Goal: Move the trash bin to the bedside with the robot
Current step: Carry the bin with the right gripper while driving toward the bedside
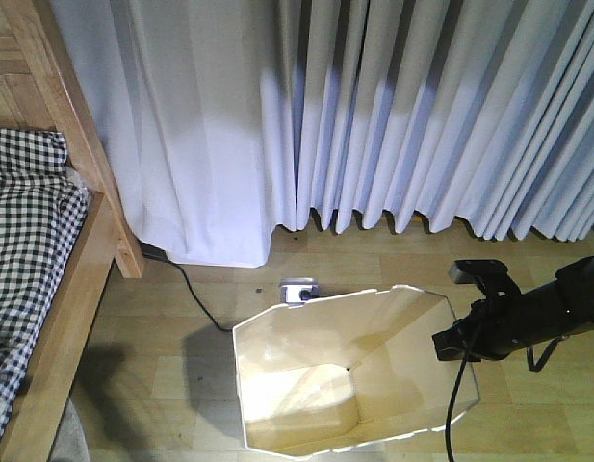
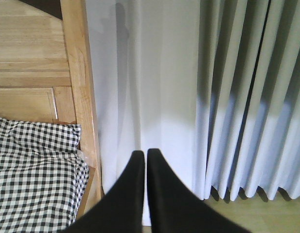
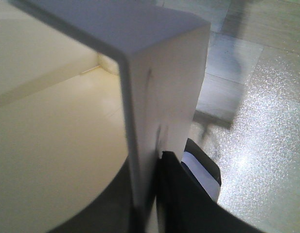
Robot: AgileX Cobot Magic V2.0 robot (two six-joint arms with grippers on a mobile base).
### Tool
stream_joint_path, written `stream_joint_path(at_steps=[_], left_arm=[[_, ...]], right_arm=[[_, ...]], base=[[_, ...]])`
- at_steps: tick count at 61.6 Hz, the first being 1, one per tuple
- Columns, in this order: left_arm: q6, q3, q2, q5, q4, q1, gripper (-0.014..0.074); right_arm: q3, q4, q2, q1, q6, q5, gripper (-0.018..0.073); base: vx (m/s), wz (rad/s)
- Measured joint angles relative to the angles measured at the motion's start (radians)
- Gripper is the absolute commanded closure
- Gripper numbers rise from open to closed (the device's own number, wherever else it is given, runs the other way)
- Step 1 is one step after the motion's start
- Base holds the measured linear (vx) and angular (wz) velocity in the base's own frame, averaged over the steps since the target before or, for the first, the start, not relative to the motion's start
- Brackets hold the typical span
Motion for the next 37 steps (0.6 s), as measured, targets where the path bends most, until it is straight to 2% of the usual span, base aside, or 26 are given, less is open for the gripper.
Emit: stream_joint_path(at_steps=[37], left_arm=[[0.000,0.000,0.000,0.000,0.000,0.000,0.0603]], right_arm=[[0.000,0.000,0.000,0.000,0.000,0.000,0.0563]], base=[[0.06,0.00]])
